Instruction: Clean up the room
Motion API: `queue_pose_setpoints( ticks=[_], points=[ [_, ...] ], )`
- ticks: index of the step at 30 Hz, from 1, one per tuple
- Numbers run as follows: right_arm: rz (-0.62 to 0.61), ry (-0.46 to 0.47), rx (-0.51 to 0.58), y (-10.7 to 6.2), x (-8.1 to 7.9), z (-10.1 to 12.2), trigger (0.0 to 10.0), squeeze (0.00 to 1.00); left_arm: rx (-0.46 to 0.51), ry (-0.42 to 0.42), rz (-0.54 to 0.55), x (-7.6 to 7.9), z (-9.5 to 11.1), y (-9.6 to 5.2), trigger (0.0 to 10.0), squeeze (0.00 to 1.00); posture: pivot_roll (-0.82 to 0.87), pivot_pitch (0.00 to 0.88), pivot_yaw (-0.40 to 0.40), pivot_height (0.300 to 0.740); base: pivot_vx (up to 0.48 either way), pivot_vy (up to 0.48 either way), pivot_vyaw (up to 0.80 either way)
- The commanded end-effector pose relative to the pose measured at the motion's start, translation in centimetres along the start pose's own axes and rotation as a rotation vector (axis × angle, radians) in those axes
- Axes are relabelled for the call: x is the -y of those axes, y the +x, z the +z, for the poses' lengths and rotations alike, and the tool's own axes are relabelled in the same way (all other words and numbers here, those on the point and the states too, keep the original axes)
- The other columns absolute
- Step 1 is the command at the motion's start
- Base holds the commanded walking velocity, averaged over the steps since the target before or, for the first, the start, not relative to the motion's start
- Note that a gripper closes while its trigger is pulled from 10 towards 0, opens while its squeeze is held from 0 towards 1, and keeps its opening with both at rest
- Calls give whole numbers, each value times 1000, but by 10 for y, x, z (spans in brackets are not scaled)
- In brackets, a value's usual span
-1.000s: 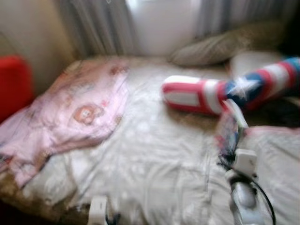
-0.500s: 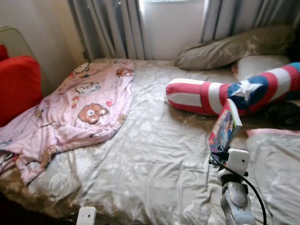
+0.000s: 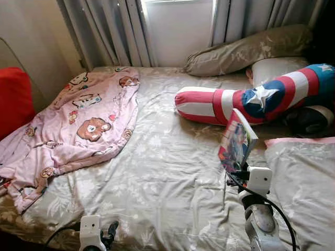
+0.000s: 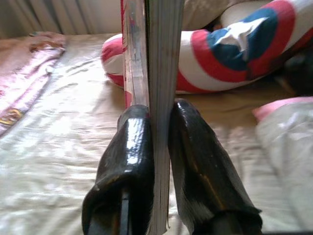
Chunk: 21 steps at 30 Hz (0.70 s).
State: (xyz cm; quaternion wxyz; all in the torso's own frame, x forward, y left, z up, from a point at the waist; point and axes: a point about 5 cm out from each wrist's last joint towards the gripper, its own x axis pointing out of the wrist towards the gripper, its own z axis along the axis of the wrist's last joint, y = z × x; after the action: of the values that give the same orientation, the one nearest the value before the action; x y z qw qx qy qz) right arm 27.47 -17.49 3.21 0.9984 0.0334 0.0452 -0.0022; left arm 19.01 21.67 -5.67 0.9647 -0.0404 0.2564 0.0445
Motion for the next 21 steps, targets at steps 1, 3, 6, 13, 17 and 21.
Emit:
queue_pose_setpoints(
  ticks=[1, 3, 6, 13, 17, 21],
  points=[
    [49, 19, 34, 2, -6, 8, 10000, 0, 11, -6, 2, 0, -1, -2, 10000, 0, -22, 0, 76, 740, 0, 0, 0],
    [54, 17, 31, 2, -7, 8, 10000, 0, 17, -7, -3, 2, 0, -1, 10000, 0, -20, 0, 74, 740, 0, 0, 0],
    [70, 6, 7, 2, -9, 5, 10000, 0, 27, -8, -24, 6, 2, 1, 10000, 0, -11, 0, 66, 740, 0, 0, 0],
    [67, -23, -30, 3, -10, 2, 10000, 0, 116, 2, -23, 5, 17, 4, 10000, 0, -9, 0, 64, 705, 0, 0, 0],
    [47, -13, 7, 1, -6, 5, 10000, 0, 265, 5, -14, 3, 47, 9, 10000, 0, -4, 0, 62, 687, 0, 0, 0],
    [42, -32, -7, 2, -4, 4, 10000, 0, 328, 14, -25, 7, 61, 11, 10000, 0, -9, 0, 55, 687, 0, 0, 0]
  ],
)
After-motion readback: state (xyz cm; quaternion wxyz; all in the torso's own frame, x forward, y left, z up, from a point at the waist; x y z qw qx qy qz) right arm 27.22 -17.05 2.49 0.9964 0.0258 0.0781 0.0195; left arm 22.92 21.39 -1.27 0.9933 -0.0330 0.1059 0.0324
